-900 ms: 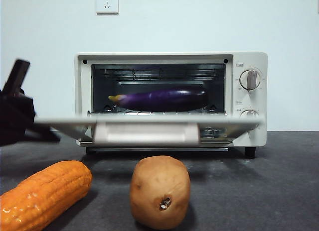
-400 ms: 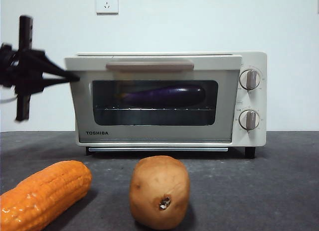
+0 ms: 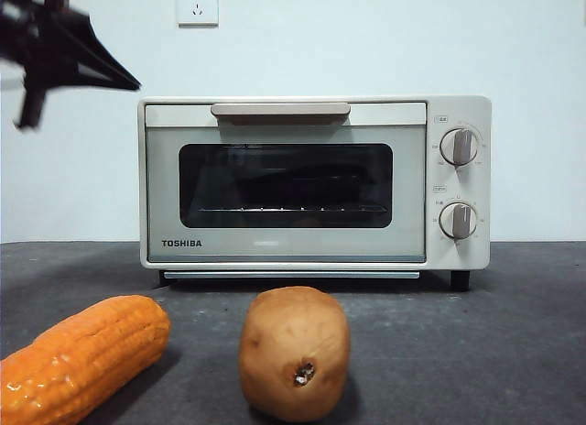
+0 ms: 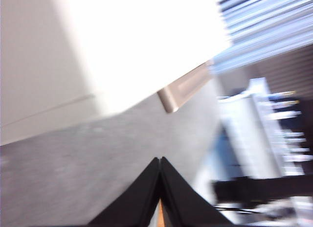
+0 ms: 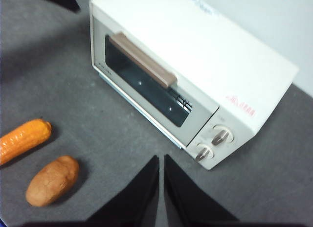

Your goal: Take the eggplant from the table,put the eggplant in the oven

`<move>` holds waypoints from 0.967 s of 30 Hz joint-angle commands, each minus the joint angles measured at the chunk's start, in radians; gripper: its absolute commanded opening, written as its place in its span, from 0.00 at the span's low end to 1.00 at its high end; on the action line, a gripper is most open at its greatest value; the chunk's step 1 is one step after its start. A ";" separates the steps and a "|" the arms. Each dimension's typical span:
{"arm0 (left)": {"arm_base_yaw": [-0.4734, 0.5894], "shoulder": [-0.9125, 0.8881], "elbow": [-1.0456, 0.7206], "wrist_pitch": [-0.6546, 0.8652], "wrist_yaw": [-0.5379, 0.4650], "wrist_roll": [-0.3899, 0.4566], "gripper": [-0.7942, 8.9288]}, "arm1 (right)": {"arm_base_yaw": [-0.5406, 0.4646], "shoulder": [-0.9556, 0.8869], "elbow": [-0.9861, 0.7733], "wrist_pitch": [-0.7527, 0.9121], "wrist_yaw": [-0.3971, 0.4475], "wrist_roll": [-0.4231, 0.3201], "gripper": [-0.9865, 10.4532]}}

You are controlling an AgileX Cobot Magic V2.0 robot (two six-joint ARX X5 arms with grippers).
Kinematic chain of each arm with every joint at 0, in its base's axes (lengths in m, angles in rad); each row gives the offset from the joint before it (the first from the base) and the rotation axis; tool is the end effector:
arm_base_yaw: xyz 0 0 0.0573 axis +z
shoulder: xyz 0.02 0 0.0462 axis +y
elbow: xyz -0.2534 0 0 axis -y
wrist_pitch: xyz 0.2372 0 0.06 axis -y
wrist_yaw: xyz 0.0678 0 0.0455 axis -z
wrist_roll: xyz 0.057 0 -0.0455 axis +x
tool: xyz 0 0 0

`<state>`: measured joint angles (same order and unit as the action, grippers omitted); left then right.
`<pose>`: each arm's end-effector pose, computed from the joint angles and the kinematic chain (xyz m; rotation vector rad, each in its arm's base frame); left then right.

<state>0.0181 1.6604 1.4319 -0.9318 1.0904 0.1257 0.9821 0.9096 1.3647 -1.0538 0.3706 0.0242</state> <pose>0.3257 -0.0447 0.2743 -0.5334 0.9631 -1.0012 0.1010 0.1141 0.3935 -0.3575 0.4809 0.5867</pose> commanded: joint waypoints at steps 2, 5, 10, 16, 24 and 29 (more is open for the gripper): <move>-0.035 -0.151 0.019 0.024 -0.216 -0.008 0.09 | -0.034 0.010 -0.066 0.035 0.002 0.029 0.09; -0.074 -0.281 0.003 0.076 -0.421 -0.052 0.09 | -0.088 0.010 -0.137 0.077 -0.019 0.029 0.09; -0.150 -0.496 -0.097 0.222 -0.669 -0.141 0.09 | -0.199 -0.001 -0.272 0.230 -0.138 0.028 0.09; -0.224 -0.735 -0.355 0.382 -0.849 -0.205 0.09 | -0.319 -0.090 -0.477 0.516 -0.195 0.028 0.09; -0.293 -1.010 -0.682 0.495 -1.008 -0.225 0.09 | -0.382 -0.276 -0.739 0.808 -0.189 0.028 0.09; -0.309 -1.103 -0.747 0.473 -1.035 -0.276 0.09 | -0.383 -0.332 -0.802 0.888 -0.179 0.028 0.09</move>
<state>-0.2878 0.5564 0.6735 -0.4625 0.0574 -0.1139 0.5945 0.5732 0.5602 -0.1841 0.1871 0.0418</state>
